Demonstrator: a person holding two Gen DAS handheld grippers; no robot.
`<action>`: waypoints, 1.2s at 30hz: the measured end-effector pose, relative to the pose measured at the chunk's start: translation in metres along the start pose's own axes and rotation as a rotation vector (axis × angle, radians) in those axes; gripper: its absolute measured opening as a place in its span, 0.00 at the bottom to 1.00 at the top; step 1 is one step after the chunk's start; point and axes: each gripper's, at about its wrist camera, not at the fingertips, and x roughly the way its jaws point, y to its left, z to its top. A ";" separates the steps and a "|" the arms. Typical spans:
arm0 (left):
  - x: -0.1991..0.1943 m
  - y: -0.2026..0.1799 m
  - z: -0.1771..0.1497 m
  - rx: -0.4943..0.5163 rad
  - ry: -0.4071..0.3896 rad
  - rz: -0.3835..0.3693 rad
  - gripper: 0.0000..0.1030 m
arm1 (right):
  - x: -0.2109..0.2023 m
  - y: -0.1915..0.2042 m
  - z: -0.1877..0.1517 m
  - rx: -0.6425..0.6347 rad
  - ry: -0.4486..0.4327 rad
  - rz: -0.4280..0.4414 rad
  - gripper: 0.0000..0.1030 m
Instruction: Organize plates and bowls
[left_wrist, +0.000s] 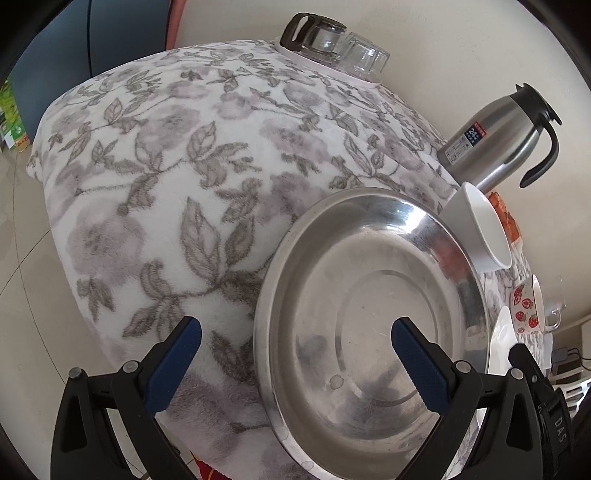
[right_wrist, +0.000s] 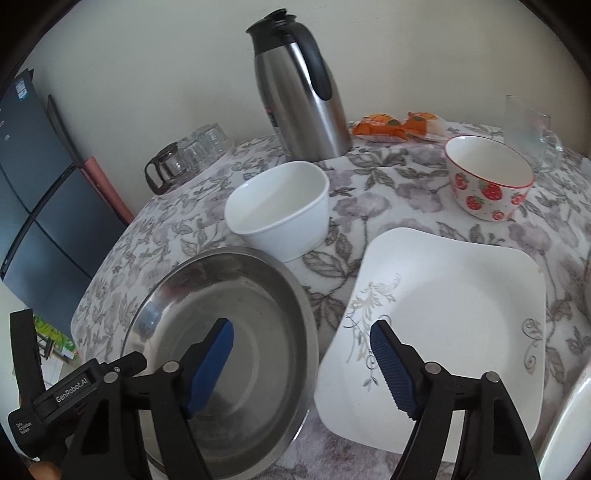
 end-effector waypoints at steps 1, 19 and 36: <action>0.000 -0.001 0.000 0.005 0.000 0.000 0.99 | 0.002 0.001 0.001 -0.002 0.002 0.003 0.72; 0.014 -0.007 0.004 0.061 0.023 0.013 0.81 | 0.035 -0.006 0.010 0.011 0.066 0.055 0.45; 0.015 -0.006 0.009 0.081 -0.011 0.024 0.44 | 0.050 -0.007 0.009 0.016 0.100 0.066 0.25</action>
